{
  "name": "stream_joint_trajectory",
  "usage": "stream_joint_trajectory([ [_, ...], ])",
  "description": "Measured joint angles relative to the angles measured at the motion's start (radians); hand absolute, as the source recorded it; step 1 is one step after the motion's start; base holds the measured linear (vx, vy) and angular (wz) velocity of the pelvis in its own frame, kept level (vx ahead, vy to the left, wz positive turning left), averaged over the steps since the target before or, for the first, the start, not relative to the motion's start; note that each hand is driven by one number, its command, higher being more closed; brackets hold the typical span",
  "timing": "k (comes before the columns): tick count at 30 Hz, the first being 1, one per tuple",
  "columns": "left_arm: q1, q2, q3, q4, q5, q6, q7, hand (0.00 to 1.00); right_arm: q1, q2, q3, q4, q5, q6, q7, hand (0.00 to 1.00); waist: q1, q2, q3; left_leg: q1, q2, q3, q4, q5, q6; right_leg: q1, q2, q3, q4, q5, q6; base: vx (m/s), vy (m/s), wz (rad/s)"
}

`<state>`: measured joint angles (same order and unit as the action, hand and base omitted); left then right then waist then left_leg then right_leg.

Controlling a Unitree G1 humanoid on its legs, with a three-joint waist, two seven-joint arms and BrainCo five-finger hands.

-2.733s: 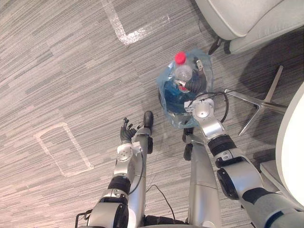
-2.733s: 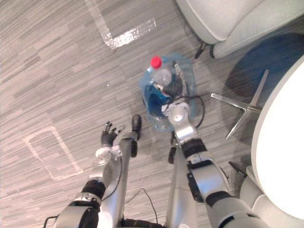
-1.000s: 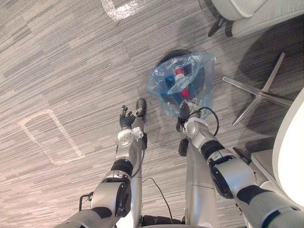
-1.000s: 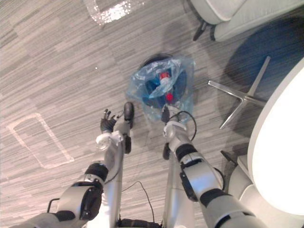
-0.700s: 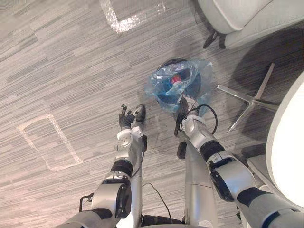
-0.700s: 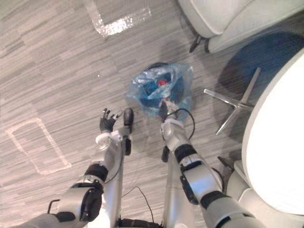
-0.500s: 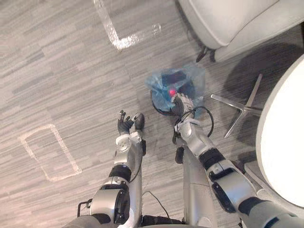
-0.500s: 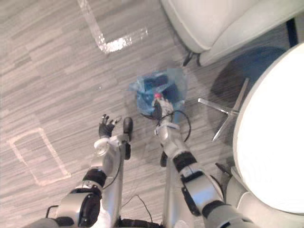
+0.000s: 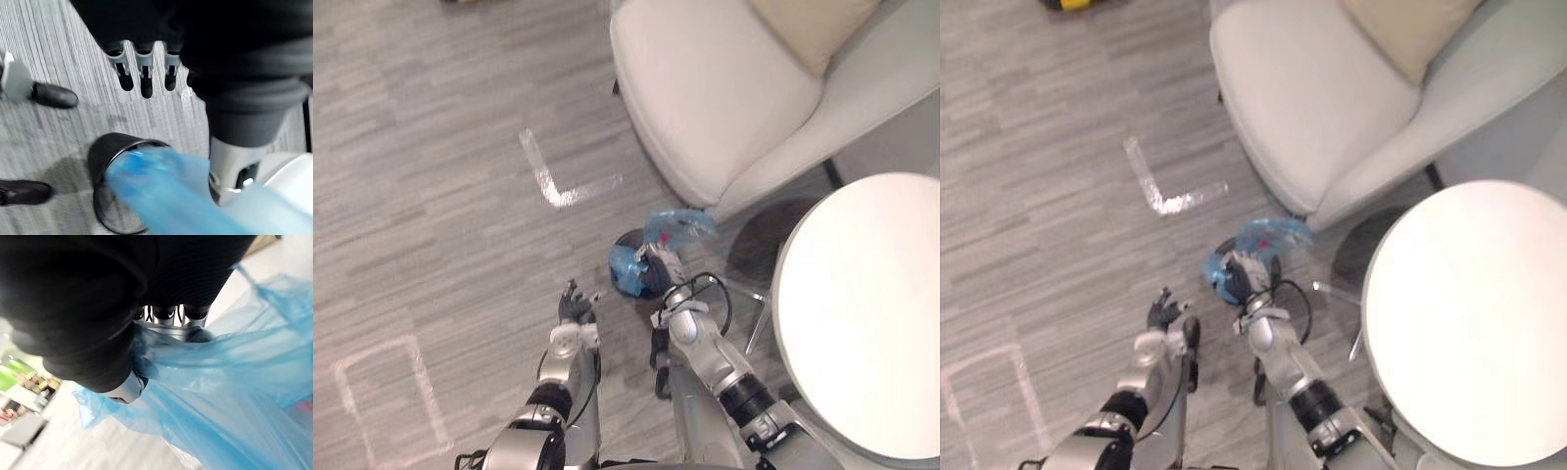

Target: Gather rubbish on tea table into small bin, then transfer packed bag to large trash can.

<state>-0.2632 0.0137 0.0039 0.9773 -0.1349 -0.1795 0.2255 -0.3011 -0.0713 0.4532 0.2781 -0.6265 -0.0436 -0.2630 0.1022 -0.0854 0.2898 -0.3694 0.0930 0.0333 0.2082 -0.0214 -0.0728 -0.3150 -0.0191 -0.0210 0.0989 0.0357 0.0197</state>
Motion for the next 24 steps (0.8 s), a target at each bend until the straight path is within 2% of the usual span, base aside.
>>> stream_joint_trajectory([
  [4, 0.079, 0.014, -0.007, 0.029, 0.032, 0.014, -0.034, 0.00, 0.063, 0.001, 0.020, -0.032, 0.001, -0.040, 0.048, 1.00, -0.007, -0.006, -0.070, 0.106, -0.013, 0.014, -0.105, 0.029, -0.002, 0.082, -0.005, 0.010, -0.063, 0.015, 0.004, 0.08, 0.004, -0.05],
  [10, 0.140, 0.035, -0.065, 0.026, 0.056, 0.018, -0.036, 0.00, 0.161, -0.008, 0.022, -0.103, 0.021, -0.064, 0.077, 1.00, -0.015, -0.006, -0.121, 0.197, -0.023, 0.016, -0.183, 0.052, -0.002, 0.149, -0.013, 0.011, -0.091, 0.011, 0.009, 0.02, 0.006, 0.00],
  [13, 0.172, 0.052, -0.110, -0.039, 0.058, 0.016, -0.037, 0.00, 0.180, -0.012, 0.023, -0.141, 0.043, -0.080, 0.093, 1.00, -0.021, -0.006, -0.130, 0.230, -0.029, 0.011, -0.213, 0.062, -0.001, 0.178, -0.016, 0.012, -0.108, 0.013, 0.017, 0.00, 0.006, 0.04],
  [17, 0.232, 0.090, -0.193, -0.254, 0.080, 0.006, -0.037, 0.00, 0.195, -0.039, 0.043, -0.185, 0.089, -0.096, 0.104, 1.00, -0.021, -0.001, -0.165, 0.235, -0.035, 0.007, -0.248, 0.078, 0.005, 0.180, -0.026, 0.010, -0.128, 0.017, 0.026, 0.01, 0.012, 0.06],
  [21, 0.262, 0.132, -0.236, -0.496, 0.135, -0.031, -0.036, 0.00, 0.195, -0.097, 0.077, -0.266, 0.134, -0.125, 0.116, 1.00, -0.020, 0.011, -0.177, 0.266, -0.045, 0.003, -0.277, 0.087, 0.011, 0.206, -0.036, 0.008, -0.142, 0.024, 0.031, 0.02, 0.021, 0.04],
  [24, 0.259, 0.149, -0.243, -0.581, 0.189, -0.059, -0.033, 0.00, 0.195, -0.107, 0.083, -0.289, 0.175, -0.150, 0.129, 1.00, -0.021, 0.018, -0.193, 0.268, -0.048, 0.001, -0.282, 0.086, 0.013, 0.210, -0.038, 0.008, -0.147, 0.024, 0.032, 0.01, 0.006, 0.01],
])
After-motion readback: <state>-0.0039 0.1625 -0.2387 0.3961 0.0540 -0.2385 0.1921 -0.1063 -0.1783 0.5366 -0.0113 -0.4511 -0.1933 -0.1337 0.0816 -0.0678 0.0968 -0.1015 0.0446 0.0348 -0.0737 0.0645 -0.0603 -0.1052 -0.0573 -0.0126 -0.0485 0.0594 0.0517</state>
